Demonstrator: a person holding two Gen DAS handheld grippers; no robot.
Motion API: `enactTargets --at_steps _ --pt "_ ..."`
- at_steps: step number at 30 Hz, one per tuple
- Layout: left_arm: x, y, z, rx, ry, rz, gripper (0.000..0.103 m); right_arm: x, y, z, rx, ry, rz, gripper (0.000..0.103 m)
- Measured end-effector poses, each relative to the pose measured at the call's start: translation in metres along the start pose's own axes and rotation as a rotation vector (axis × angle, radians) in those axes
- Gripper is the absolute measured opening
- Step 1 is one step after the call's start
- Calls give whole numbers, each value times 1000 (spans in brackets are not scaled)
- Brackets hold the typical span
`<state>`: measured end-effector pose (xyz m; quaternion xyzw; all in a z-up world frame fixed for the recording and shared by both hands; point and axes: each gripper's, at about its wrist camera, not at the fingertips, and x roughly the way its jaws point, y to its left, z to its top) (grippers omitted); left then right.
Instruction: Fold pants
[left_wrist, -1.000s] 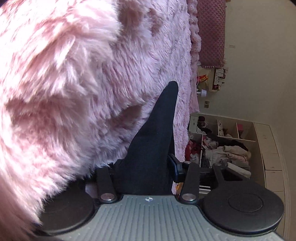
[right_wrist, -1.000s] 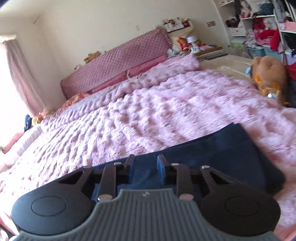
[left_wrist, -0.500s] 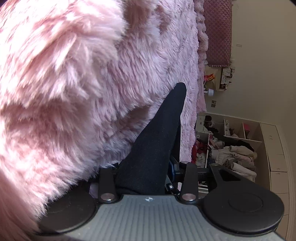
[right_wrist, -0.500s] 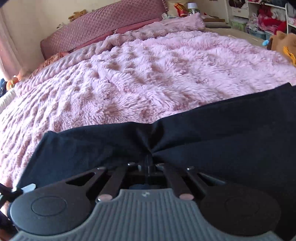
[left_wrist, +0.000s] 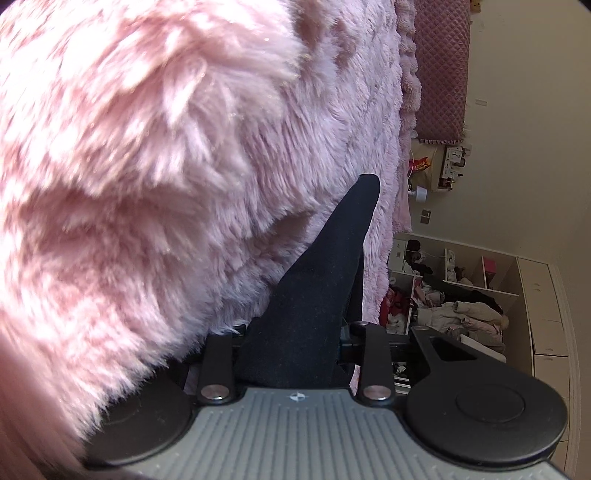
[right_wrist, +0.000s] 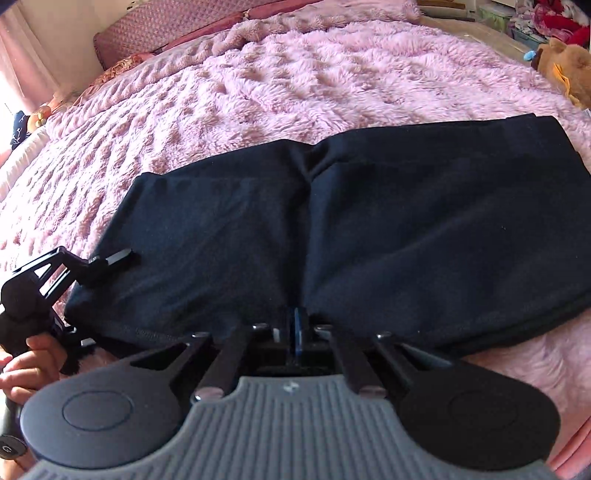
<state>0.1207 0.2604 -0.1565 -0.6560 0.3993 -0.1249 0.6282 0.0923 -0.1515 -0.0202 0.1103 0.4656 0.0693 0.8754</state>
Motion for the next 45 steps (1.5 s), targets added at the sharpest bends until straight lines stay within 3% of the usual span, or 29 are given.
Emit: enactTargets --at_steps 1,3,6,13,20,24,26,28,31,37,41,45 --pt "0 -2 -2 -3 -6 19 35 -2 1 -1 -8 -3 -6 0" --pt "-1 -10 -9 1 -31 62 18 -4 5 -5 -39 -18 -21 0" --pt "-1 -25 -17 56 -57 120 11 -7 9 -10 -69 -39 -34 0" --pt "-6 -63 -38 254 -105 224 11 -8 -1 -11 -52 -58 -9 0" --pt "-11 -105 -72 427 -187 272 11 -12 -22 -9 15 -48 66 0" --pt "-10 -130 -95 507 -241 282 11 -9 -36 -4 45 33 109 0" --pt "-5 -149 -112 584 -268 299 11 -13 -45 -1 103 28 146 0" --pt "0 -167 -130 673 -278 317 11 -25 -56 4 141 -38 171 7" --pt "12 -193 -159 758 -289 319 11 -55 -82 18 179 -206 124 19" --pt "65 -241 -235 901 -245 284 11 -111 -170 27 352 -483 41 20" --pt "121 -249 -293 960 -201 311 11 -120 -225 22 472 -518 -7 20" --pt "186 -231 -340 1024 -172 457 11 -120 -266 18 574 -510 8 20"
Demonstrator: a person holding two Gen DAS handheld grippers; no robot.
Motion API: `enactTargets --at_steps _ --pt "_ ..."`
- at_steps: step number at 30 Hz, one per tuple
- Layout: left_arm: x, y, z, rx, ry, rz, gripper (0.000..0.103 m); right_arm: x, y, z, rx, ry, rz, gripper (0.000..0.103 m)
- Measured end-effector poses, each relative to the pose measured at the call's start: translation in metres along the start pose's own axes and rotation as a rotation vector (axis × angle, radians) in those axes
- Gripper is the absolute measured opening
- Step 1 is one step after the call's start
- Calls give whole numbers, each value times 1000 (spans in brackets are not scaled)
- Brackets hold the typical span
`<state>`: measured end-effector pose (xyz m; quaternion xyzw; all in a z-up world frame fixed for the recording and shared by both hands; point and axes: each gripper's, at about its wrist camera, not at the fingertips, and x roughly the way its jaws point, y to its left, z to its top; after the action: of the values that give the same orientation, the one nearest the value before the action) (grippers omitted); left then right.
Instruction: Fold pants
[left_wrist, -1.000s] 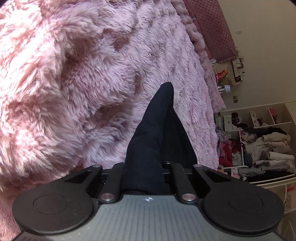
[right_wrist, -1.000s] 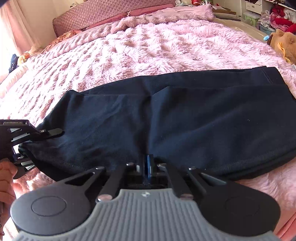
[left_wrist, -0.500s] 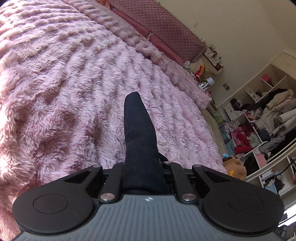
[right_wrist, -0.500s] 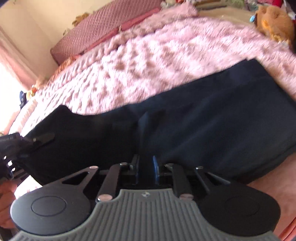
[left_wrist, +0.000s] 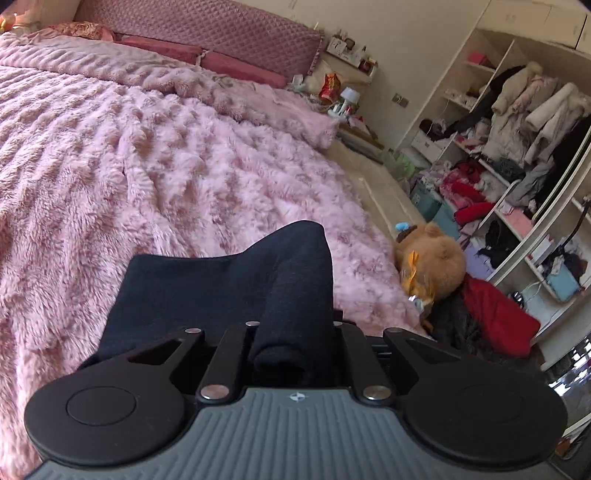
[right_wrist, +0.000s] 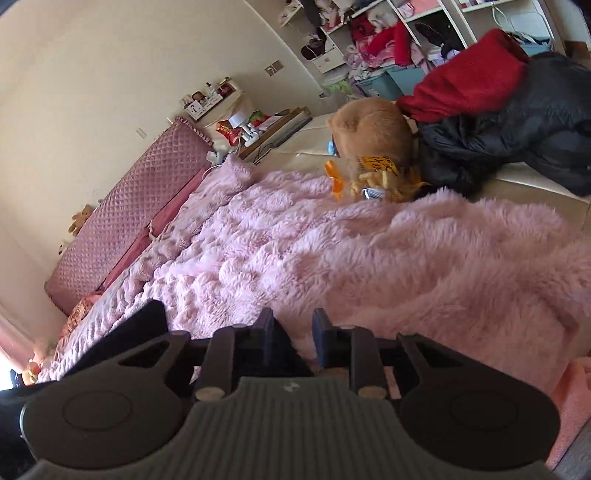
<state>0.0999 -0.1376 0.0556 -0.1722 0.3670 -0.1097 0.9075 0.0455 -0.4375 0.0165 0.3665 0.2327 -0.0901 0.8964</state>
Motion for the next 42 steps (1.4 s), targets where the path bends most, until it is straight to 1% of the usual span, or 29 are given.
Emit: enactTargets --at_steps 1,5,8,10,11,12,13,14,15,17,18,19,20,21,22,24,25,26,27,28,29,30,32,35,36,38,40,41,42 --pt "10 -9 -7 13 18 22 11 1 -4 2 12 4 3 20" --pt "34 -41 -29 95 16 115 11 7 -9 7 34 20 19 20" --pt "41 -49 -38 87 61 103 14 7 -6 5 31 15 30 20" --pt "41 -57 -44 123 87 71 26 9 -6 5 39 7 30 20" --pt "39 -59 -46 153 103 31 38 8 -8 6 43 5 28 20" --pt "37 -61 -47 170 119 -21 46 7 -10 7 48 4 25 20" --pt "31 -59 -47 162 157 -130 47 7 -13 9 56 3 25 22" --pt "25 -53 -44 135 202 -235 47 6 -15 10 61 5 34 27" --pt "15 -45 -40 91 257 -393 52 6 -18 13 64 16 62 32" --pt "-6 -22 -29 13 341 -654 63 10 -21 19 69 71 132 54" --pt "-16 -10 -21 -12 368 -726 72 15 -22 23 63 124 176 62" --pt "-30 8 -11 -32 381 -787 74 20 -20 26 47 167 211 77" --pt "-41 26 1 -40 369 -800 75 25 -17 29 17 211 256 83" --pt "-52 45 10 -46 340 -780 76 30 -14 31 -9 240 292 83" --pt "-60 67 19 -58 300 -725 77 40 -10 33 -35 293 342 83" --pt "-61 108 34 -85 233 -582 79 70 -5 35 -58 457 394 83" --pt "-54 126 39 -101 239 -501 79 86 -4 34 -78 541 375 82" --pt "-42 143 41 -120 285 -428 76 99 -3 32 -112 615 337 80" --pt "-27 160 41 -146 343 -378 74 106 -2 31 -156 650 320 76" --pt "-15 176 36 -178 366 -385 74 111 -3 30 -192 658 332 72" --pt "-5 189 30 -206 381 -418 74 115 -7 30 -191 675 366 72" --pt "4 198 22 -246 390 -442 74 120 -13 31 -167 703 408 72" --pt "30 214 4 -378 418 -467 74 133 -31 34 -99 749 484 72" --pt "69 218 -22 -530 496 -640 74 153 -64 37 76 808 577 71" --pt "78 217 -27 -556 509 -671 74 158 -73 36 121 825 609 70" --pt "98 215 -30 -586 548 -708 74 164 -74 32 97 871 637 67" --pt "118 219 -27 -665 587 -765 72 169 -65 26 65 926 620 66" --pt "124 219 -27 -700 596 -774 58 172 -59 23 65 945 621 68" --pt "128 218 -27 -713 606 -740 30 175 -53 18 74 957 618 68"
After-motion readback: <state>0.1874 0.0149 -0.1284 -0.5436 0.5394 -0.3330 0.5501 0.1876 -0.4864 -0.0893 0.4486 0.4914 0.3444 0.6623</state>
